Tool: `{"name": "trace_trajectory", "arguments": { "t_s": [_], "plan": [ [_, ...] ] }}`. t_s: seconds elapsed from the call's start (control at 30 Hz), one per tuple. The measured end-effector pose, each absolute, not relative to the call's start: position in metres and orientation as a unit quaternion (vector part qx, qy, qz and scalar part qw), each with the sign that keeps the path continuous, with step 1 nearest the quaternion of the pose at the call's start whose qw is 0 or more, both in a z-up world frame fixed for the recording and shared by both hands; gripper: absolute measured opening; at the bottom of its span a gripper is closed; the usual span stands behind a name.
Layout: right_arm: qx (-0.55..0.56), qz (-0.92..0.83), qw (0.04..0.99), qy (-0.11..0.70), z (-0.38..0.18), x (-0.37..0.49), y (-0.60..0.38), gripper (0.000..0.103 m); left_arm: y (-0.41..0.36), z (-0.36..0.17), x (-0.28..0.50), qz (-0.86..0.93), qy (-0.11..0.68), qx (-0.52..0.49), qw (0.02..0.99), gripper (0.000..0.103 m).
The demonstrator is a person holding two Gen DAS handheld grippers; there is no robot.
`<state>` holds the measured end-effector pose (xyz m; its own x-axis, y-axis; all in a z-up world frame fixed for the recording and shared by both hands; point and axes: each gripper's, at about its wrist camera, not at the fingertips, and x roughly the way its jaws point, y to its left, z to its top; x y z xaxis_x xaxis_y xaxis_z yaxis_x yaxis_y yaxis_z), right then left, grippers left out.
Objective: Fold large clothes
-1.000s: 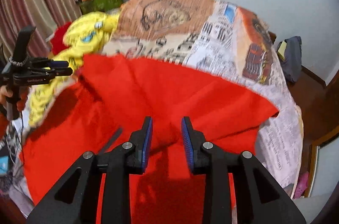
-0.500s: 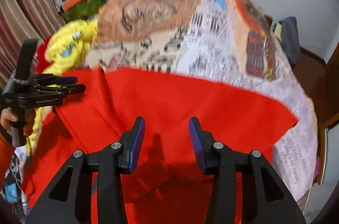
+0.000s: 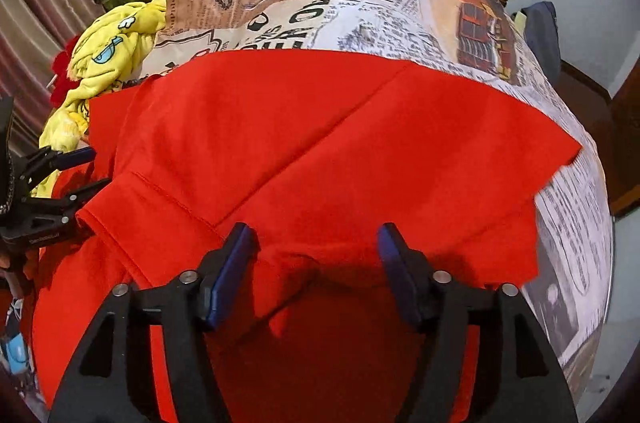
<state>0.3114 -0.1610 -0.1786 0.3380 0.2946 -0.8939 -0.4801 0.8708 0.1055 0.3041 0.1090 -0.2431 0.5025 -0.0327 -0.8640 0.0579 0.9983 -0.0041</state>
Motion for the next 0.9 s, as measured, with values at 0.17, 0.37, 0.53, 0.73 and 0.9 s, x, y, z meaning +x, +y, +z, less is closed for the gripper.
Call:
{"name": "trace_trajectory", "arguments": {
  "t_s": [0.17, 0.37, 0.53, 0.73, 0.9],
  "plan": [
    [-0.085, 0.230, 0.811, 0.531, -0.178, 0.303, -0.172, 0.071, 0.133, -0.246, 0.289, -0.023, 0.513, -0.046, 0.857, 0.080],
    [-0.052, 0.218, 0.818, 0.529, -0.169, 0.297, -0.197, 0.071, 0.173, -0.235, 0.269, 0.021, 0.508, -0.073, 0.858, 0.079],
    [-0.030, 0.180, 0.847, 0.498, -0.149, 0.305, -0.221, 0.071, 0.228, -0.219, 0.274, 0.058, 0.475, -0.164, 0.863, 0.080],
    [0.022, 0.135, 0.859, 0.493, -0.148, 0.330, -0.252, 0.072, 0.271, -0.242, 0.302, 0.043, 0.476, -0.294, 0.828, 0.080],
    [0.063, 0.111, 0.846, 0.518, -0.169, 0.352, -0.271, 0.072, 0.270, -0.275, 0.329, -0.003, 0.487, -0.372, 0.790, 0.080]
  ]
}}
